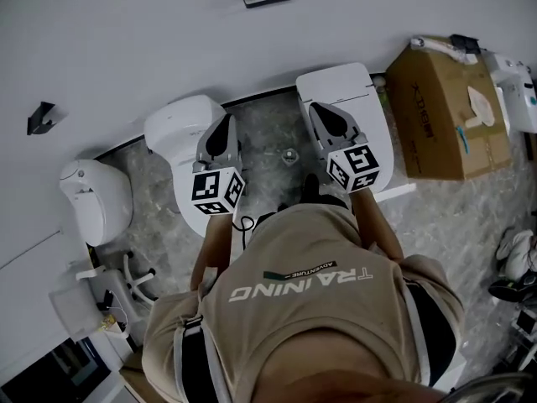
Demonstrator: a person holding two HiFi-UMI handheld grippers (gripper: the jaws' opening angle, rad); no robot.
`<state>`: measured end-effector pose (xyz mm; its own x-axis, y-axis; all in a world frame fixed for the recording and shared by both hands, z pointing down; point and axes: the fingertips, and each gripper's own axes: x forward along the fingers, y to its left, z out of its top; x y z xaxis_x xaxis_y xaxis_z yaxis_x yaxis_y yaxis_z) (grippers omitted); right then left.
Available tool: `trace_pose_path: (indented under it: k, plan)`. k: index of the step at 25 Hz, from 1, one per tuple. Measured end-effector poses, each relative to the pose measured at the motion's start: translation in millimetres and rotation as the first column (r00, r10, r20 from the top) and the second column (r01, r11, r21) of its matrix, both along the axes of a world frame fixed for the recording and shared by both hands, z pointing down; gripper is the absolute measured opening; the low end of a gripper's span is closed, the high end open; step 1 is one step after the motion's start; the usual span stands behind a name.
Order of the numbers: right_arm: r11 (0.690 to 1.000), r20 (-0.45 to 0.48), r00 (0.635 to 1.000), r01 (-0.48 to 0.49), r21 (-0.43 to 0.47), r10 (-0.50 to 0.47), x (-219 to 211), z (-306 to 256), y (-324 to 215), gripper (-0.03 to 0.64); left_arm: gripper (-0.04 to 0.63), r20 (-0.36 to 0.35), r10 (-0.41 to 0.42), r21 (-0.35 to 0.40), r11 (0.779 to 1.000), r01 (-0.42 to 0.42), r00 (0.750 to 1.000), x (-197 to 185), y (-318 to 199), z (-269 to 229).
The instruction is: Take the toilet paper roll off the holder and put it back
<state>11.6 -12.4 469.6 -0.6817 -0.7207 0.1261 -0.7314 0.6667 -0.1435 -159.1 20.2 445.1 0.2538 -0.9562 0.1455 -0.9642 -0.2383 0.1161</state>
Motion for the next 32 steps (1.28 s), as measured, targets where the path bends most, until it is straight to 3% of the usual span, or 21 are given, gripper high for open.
trace_pose_path:
  k: [11,21,32]
  plan:
    - [0.995,0.029,0.995,0.093,-0.036,-0.092,28,16,-75,0.011,0.005,0.031,-0.072,-0.019,0.997,0.073,0.997,37,-61,-2]
    - [0.984,0.037,0.986,0.167,-0.064,-0.165,16,33,-116,0.011,0.005,0.059,-0.131,-0.065,0.989,0.135,0.99,34,-88,8]
    - [0.992,-0.014,0.993,0.114,-0.056,-0.115,-9,29,-143,0.011,0.005,0.057,-0.06,-0.039,0.997,0.062,0.997,11,-130,12]
